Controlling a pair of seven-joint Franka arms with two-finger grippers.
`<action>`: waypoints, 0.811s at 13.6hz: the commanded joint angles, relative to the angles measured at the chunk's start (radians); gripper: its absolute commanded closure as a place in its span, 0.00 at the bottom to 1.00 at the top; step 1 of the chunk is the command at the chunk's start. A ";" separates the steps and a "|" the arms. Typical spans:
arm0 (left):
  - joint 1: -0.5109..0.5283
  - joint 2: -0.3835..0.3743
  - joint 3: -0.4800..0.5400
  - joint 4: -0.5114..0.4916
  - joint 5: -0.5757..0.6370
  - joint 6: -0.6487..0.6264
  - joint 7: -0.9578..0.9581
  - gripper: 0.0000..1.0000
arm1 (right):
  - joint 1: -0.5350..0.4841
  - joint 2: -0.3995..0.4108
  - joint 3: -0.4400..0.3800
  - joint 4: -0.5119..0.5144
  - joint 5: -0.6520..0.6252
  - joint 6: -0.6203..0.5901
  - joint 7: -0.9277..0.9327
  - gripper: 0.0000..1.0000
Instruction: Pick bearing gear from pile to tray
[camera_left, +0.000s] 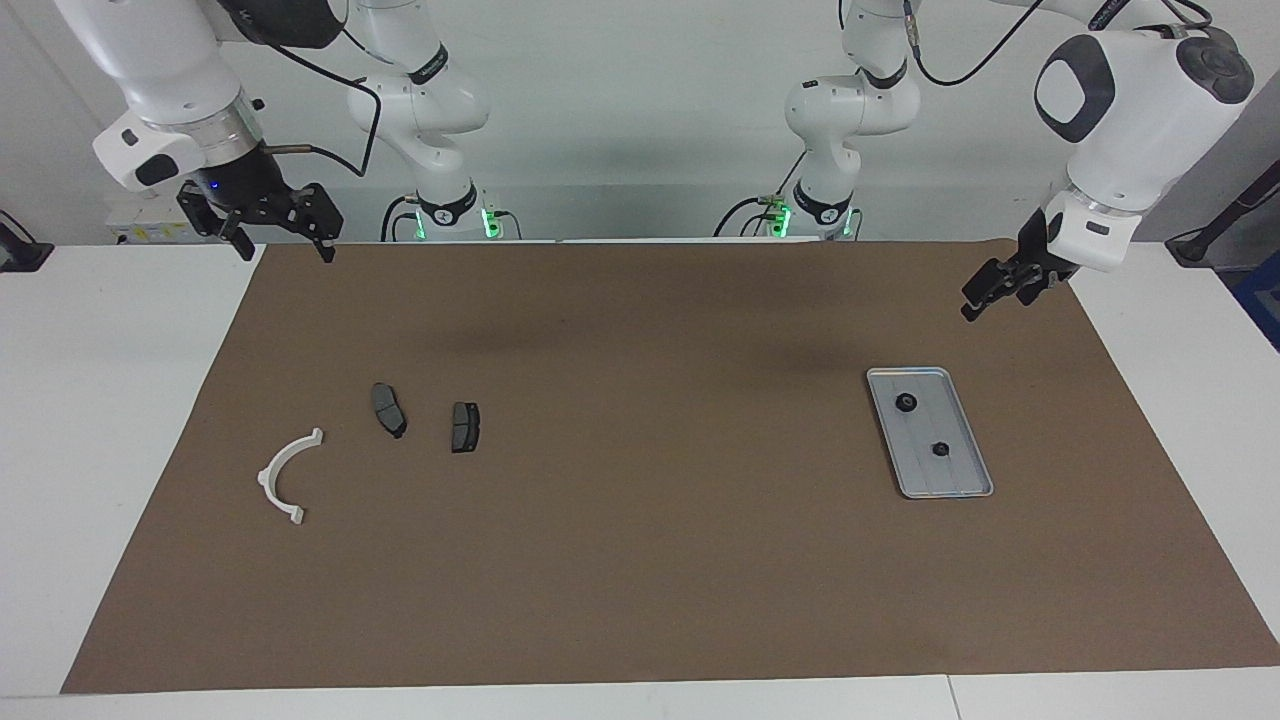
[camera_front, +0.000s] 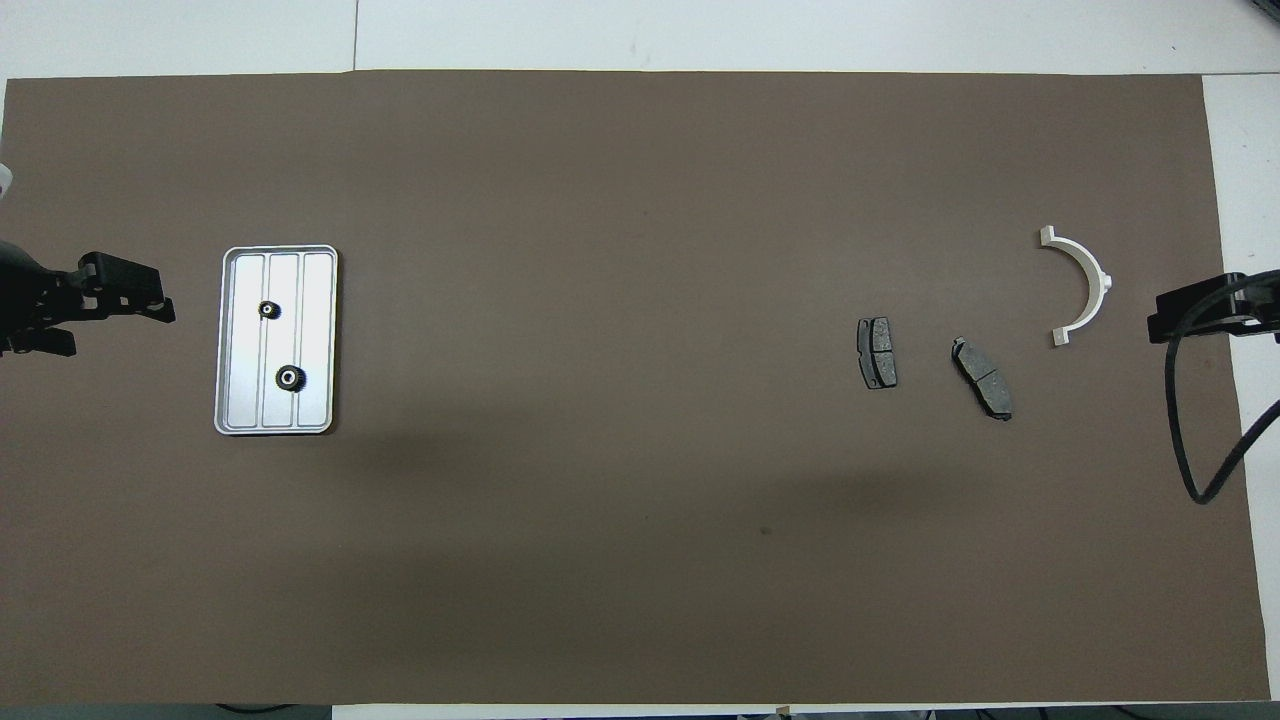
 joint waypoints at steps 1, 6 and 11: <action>0.013 -0.032 -0.009 -0.035 0.003 0.000 0.029 0.00 | -0.009 -0.022 0.004 -0.024 0.004 0.004 -0.014 0.00; 0.013 -0.034 -0.009 -0.037 0.003 0.000 0.021 0.00 | -0.009 -0.022 0.004 -0.024 0.004 0.003 -0.015 0.00; 0.011 -0.032 -0.009 -0.028 0.003 0.011 0.018 0.00 | -0.010 -0.022 0.004 -0.024 0.004 0.001 -0.015 0.00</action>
